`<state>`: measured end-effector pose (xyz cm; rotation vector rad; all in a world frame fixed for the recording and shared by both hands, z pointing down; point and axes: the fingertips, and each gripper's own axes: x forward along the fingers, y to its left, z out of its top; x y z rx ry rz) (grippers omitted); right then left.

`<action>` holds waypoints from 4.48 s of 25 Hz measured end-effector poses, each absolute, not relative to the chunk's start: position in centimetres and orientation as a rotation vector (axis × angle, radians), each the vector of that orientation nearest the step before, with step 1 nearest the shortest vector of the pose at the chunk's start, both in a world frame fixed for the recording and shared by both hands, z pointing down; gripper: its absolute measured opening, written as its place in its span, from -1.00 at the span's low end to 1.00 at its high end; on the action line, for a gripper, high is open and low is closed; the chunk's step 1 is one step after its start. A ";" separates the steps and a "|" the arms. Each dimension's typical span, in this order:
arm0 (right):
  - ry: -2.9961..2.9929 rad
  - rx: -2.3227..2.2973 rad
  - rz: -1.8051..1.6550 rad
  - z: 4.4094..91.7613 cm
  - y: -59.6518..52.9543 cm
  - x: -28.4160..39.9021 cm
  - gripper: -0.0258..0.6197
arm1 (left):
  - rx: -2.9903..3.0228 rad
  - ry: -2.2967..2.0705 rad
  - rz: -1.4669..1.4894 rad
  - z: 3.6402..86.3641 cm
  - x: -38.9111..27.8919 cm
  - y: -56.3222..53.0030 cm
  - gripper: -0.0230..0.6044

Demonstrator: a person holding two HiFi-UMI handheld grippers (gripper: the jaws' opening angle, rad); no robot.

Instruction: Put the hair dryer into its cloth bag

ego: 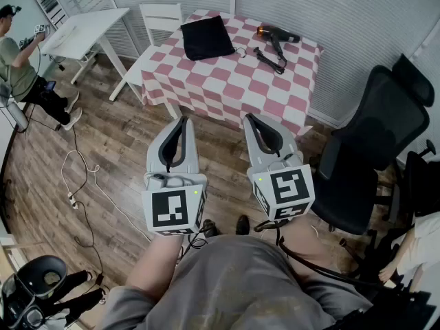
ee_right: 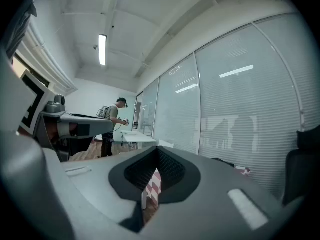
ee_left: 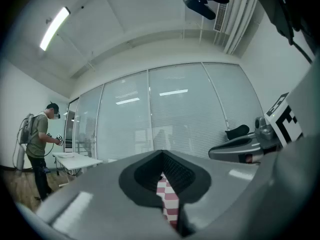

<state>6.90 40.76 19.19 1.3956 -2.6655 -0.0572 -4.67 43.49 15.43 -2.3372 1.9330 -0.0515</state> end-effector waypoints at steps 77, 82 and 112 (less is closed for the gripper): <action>-2.677 1.308 0.133 24.9 -4.4 2.3 -0.83 | -2.399 1.989 -0.251 21.7 -8.5 -0.8 -0.93; -2.662 1.281 0.135 25.6 -6.1 1.5 -0.81 | -2.393 2.011 -0.237 21.7 -9.6 -2.6 -0.93; -2.137 0.954 0.407 49.0 -9.0 -3.8 -0.67 | -2.722 2.059 -0.533 40.2 -14.2 -9.8 -0.93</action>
